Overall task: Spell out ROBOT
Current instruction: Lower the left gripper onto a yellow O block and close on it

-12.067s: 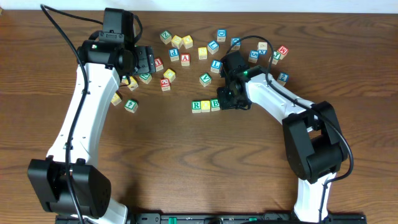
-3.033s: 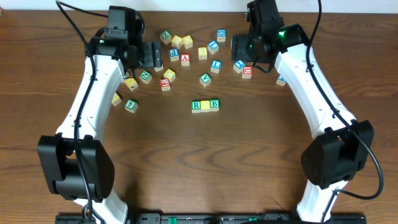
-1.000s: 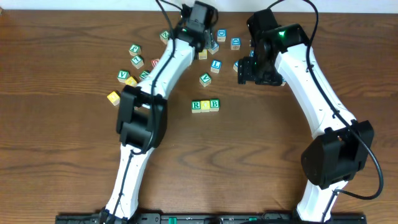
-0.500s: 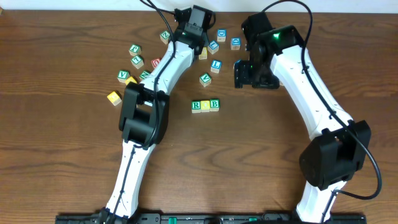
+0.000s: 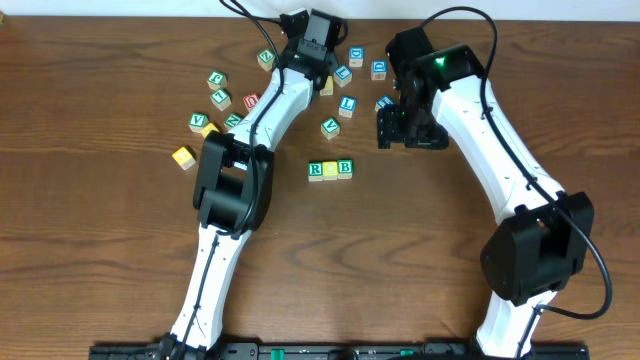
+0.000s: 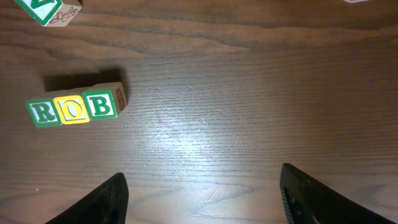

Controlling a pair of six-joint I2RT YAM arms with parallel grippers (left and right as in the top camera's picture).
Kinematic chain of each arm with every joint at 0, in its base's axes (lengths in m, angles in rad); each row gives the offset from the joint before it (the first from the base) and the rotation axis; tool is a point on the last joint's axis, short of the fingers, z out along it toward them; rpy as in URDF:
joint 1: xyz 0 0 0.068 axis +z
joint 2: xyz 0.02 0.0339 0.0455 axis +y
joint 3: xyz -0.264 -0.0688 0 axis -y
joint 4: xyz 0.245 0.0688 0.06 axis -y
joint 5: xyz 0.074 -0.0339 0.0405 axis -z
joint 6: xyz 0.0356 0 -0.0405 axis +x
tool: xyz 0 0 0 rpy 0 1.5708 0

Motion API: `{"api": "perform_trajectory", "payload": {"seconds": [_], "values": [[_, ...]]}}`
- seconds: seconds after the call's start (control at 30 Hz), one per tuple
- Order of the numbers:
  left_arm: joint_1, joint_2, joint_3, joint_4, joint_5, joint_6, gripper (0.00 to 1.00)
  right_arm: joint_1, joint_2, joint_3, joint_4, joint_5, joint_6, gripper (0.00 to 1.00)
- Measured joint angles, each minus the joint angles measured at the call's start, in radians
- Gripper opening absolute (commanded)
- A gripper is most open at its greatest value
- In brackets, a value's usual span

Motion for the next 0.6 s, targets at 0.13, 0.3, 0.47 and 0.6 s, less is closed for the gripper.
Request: {"api": "perform_trajectory", "payload": {"seconds": [0.13,0.3,0.47,0.6], "values": [[0.001,0.008,0.000,0.008,0.000,0.000,0.64,0.000,0.000,0.000,0.000,0.000,0.000,0.73],[0.002,0.047,0.000,0.007,0.000,0.000,0.63,0.000,0.000,0.000,0.004,0.000,0.000,0.74],[0.010,0.060,0.000,0.009,0.000,0.000,0.63,0.000,0.000,0.000,0.007,0.000,0.000,0.74],[0.019,0.062,0.000,0.014,0.000,0.000,0.48,0.000,0.000,0.000,0.007,0.000,0.000,0.75]]}}
